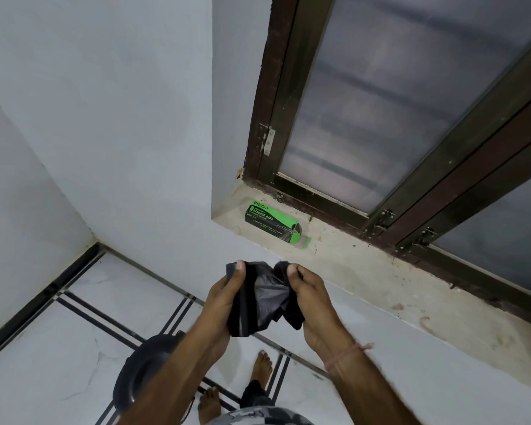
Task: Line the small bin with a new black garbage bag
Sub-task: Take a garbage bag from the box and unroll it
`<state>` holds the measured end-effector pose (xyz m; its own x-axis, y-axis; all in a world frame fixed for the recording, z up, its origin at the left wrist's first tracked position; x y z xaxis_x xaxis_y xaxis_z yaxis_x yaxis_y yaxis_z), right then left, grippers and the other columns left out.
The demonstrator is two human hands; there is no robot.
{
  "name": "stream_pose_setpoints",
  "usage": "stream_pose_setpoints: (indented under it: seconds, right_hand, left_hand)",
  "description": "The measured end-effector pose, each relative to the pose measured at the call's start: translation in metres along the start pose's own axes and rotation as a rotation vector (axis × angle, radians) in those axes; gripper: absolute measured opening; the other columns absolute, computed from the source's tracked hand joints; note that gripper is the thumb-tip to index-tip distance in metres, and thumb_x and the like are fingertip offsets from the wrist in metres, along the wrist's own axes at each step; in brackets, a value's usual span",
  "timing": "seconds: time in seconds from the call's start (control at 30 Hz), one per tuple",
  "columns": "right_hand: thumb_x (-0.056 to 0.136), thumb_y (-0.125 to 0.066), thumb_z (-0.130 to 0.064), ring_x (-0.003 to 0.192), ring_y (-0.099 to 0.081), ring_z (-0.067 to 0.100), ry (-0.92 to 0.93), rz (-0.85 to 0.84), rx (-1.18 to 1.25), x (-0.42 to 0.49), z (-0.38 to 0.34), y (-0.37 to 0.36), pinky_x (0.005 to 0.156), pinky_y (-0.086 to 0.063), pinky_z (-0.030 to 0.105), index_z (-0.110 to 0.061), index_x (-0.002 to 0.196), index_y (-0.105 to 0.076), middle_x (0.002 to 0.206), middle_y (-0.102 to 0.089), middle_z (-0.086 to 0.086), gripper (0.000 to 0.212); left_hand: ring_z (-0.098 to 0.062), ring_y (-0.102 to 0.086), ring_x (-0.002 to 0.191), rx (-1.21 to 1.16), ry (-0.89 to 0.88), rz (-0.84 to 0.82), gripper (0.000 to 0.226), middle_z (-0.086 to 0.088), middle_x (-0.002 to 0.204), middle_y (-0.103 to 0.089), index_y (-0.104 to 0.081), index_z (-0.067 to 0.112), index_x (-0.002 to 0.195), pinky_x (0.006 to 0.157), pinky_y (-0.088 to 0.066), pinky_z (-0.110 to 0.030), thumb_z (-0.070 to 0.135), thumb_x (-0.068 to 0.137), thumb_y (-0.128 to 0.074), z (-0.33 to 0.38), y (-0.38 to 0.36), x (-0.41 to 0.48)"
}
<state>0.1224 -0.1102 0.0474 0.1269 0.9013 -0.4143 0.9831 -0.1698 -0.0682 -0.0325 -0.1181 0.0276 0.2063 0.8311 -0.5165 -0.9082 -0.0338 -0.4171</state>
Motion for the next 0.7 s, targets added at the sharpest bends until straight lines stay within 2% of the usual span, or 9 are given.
stream_pose_setpoints:
  seconds: [0.07,0.13,0.23,0.33,0.43,0.5,0.57,0.63,0.7]
  right_hand:
    - [0.105,-0.061,-0.033,0.072,-0.07,0.021,0.007,-0.071,-0.082,-0.004,-0.005,-0.003,0.062,-0.054,0.027,0.004,0.103,-0.073,0.083,-0.075,0.011,0.039]
    - [0.101,-0.067,-0.033,0.054,-0.056,0.019,0.043,-0.095,-0.205,-0.005,-0.005,-0.004,0.05,-0.046,0.024,0.008,0.093,-0.068,0.069,-0.063,0.011,0.042]
    - [0.107,-0.06,-0.027,0.06,-0.049,0.018,0.058,0.002,-0.235,0.003,0.002,0.003,0.049,-0.041,0.019,0.007,0.095,-0.06,0.075,-0.057,0.011,0.036]
    - [0.11,-0.052,-0.018,0.068,-0.057,0.017,0.049,0.042,-0.133,0.006,0.003,0.007,0.053,-0.047,0.016,-0.002,0.1,-0.064,0.081,-0.065,0.007,0.022]
    - [0.107,-0.06,-0.026,0.084,-0.072,0.014,0.055,-0.054,-0.123,0.001,-0.005,0.002,0.07,-0.055,0.018,-0.002,0.107,-0.074,0.093,-0.077,0.011,0.028]
    - [0.101,-0.068,-0.031,0.066,-0.067,0.01,0.055,-0.112,-0.214,-0.003,-0.007,-0.003,0.061,-0.05,0.016,0.003,0.096,-0.073,0.076,-0.071,0.006,0.035]
    - [0.101,-0.069,-0.027,0.05,-0.053,0.007,0.05,-0.079,-0.243,-0.001,-0.005,-0.002,0.049,-0.042,0.017,0.002,0.087,-0.066,0.067,-0.06,0.004,0.033]
    - [0.105,-0.062,-0.028,0.051,-0.047,0.008,0.041,-0.025,-0.253,0.002,-0.002,0.002,0.048,-0.039,0.019,-0.004,0.089,-0.061,0.068,-0.055,0.003,0.029]
    - [0.109,-0.056,-0.023,0.061,-0.047,0.012,0.042,0.01,-0.266,0.004,-0.001,0.005,0.053,-0.041,0.019,-0.007,0.091,-0.059,0.073,-0.054,0.002,0.024]
  left_hand:
    - [-0.03,-0.075,0.111,0.019,0.001,-0.012,0.062,-0.014,0.119,-0.078,-0.07,0.011,0.127,0.09,-0.059,-0.039,0.061,0.095,-0.055,-0.001,-0.001,0.0]
    - [-0.033,-0.075,0.108,0.028,-0.001,-0.012,0.066,-0.018,0.118,-0.077,-0.07,0.007,0.126,0.09,-0.059,-0.04,0.063,0.094,-0.055,-0.002,-0.001,0.001]
    - [-0.035,-0.076,0.095,0.029,-0.003,-0.009,0.071,-0.022,0.11,-0.077,-0.071,0.01,0.126,0.076,-0.059,-0.039,0.07,0.092,-0.054,-0.002,0.001,0.004]
    - [-0.033,-0.076,0.106,0.005,0.008,-0.002,0.067,-0.016,0.115,-0.078,-0.071,0.015,0.127,0.088,-0.059,-0.043,0.069,0.092,-0.052,-0.003,0.001,0.006]
    - [-0.033,-0.074,0.112,0.027,0.011,-0.028,0.067,-0.016,0.119,-0.077,-0.072,0.012,0.127,0.098,-0.057,-0.046,0.066,0.096,-0.049,-0.003,-0.001,0.005]
    - [-0.035,-0.074,0.112,0.032,0.007,-0.032,0.068,-0.019,0.118,-0.077,-0.071,0.009,0.126,0.1,-0.056,-0.049,0.066,0.096,-0.05,-0.002,-0.002,0.004]
    - [-0.038,-0.073,0.111,0.03,0.009,-0.028,0.071,-0.02,0.118,-0.076,-0.072,0.01,0.125,0.1,-0.057,-0.051,0.069,0.094,-0.05,-0.003,0.0,0.006]
    - [-0.038,-0.073,0.11,0.036,0.014,-0.021,0.072,-0.019,0.118,-0.077,-0.074,0.014,0.124,0.098,-0.057,-0.05,0.074,0.092,-0.049,-0.003,0.002,0.007]
    - [-0.037,-0.075,0.104,0.023,0.019,-0.001,0.074,-0.02,0.114,-0.078,-0.075,0.014,0.122,0.091,-0.058,-0.045,0.076,0.088,-0.052,-0.003,0.004,0.009]
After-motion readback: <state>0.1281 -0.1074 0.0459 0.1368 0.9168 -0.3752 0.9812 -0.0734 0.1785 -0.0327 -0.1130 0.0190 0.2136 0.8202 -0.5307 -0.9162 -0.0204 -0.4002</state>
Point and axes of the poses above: each hand's wrist, its own x-axis towards the middle knuckle, its own y-axis out of the back of the hand, z = x × y, the point moved 5 cm from there along x, towards the middle knuckle
